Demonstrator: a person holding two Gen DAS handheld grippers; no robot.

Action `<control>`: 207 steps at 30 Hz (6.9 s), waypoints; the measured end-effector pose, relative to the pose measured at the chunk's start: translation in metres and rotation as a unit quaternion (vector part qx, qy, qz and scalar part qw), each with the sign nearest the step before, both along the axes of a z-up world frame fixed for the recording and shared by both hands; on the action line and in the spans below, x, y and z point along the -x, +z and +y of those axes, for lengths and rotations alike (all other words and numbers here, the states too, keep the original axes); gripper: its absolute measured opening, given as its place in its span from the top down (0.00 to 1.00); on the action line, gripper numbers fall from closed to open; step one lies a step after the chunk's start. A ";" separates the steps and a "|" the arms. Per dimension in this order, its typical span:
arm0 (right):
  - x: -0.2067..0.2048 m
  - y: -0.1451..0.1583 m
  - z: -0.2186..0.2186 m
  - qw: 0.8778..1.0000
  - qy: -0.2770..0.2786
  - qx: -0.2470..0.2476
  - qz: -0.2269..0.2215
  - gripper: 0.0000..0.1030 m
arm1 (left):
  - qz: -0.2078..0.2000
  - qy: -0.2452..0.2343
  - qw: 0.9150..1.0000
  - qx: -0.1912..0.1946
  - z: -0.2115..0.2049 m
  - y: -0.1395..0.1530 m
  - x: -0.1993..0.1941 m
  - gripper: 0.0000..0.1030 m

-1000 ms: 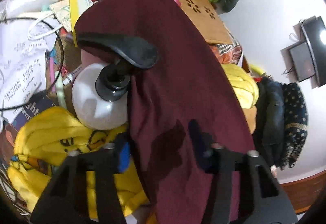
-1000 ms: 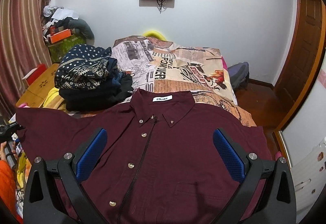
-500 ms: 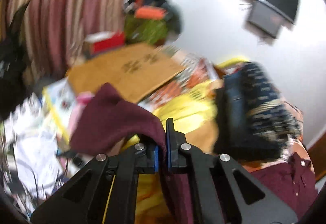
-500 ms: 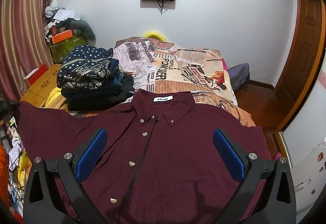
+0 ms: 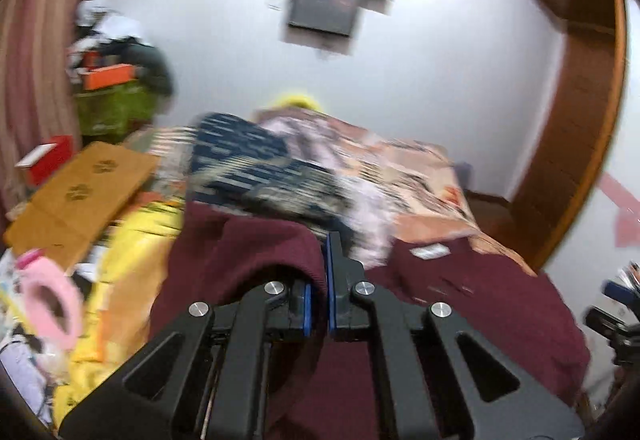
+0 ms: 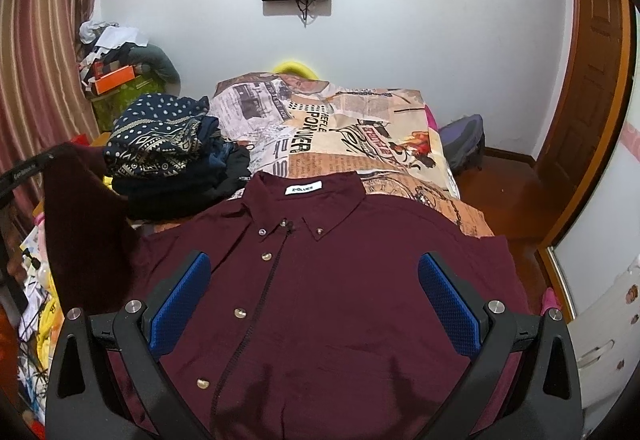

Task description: Fold large clothes

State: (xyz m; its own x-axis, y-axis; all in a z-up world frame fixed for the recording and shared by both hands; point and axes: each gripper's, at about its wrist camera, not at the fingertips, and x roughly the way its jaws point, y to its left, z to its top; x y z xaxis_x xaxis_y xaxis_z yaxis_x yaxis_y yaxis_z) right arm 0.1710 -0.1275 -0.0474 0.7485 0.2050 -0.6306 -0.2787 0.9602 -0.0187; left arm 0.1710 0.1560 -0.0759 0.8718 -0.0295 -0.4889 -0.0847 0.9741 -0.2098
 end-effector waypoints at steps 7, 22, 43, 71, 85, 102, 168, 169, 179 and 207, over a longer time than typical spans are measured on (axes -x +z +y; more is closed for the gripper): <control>-0.002 -0.013 -0.022 1.000 0.000 -0.005 0.014 0.00 | 0.070 -0.107 0.992 -0.010 -0.108 -0.038 -0.023 0.96; 0.000 -0.038 -0.050 0.999 0.005 0.013 0.042 0.00 | 0.243 -0.193 0.950 -0.043 -0.198 -0.121 -0.020 0.49; -0.011 -0.022 0.026 0.994 0.098 0.037 -0.005 0.00 | 0.164 0.036 0.985 -0.043 -0.037 -0.050 0.046 0.17; -0.028 -0.171 0.247 0.884 0.353 0.218 0.217 0.03 | 0.222 0.139 0.965 0.036 0.062 -0.122 0.095 0.17; -0.036 -0.147 0.230 0.904 0.349 0.177 0.172 0.91 | 0.207 0.141 0.968 0.015 0.054 -0.113 0.087 0.17; -0.044 -0.020 0.115 0.968 0.247 0.042 0.021 0.95 | 0.176 0.101 0.979 -0.002 0.015 -0.081 0.064 0.17; -0.057 -0.055 -0.190 0.987 -0.117 -0.019 0.108 0.39 | 0.262 -0.319 0.909 -0.053 -0.362 -0.086 -0.085 0.79; -0.056 -0.056 -0.193 0.986 -0.121 -0.023 0.113 0.39 | 0.259 -0.321 0.908 -0.072 -0.366 -0.086 -0.079 0.75; -0.050 -0.050 -0.197 0.981 -0.114 -0.085 0.132 0.39 | 0.204 -0.312 0.923 -0.092 -0.323 -0.062 -0.039 0.39; -0.101 -0.095 -0.164 0.946 -0.137 -0.215 0.201 0.80 | 0.272 -0.040 0.961 -0.004 -0.104 -0.140 -0.015 0.36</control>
State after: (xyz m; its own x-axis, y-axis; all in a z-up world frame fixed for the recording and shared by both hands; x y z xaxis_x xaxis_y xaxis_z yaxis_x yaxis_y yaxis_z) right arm 0.2717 -0.2915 -0.1427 0.5287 0.3404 -0.7775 0.0798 0.8921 0.4448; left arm 0.1860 0.0523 -0.2154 0.4821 -0.0804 -0.8724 -0.1042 0.9835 -0.1482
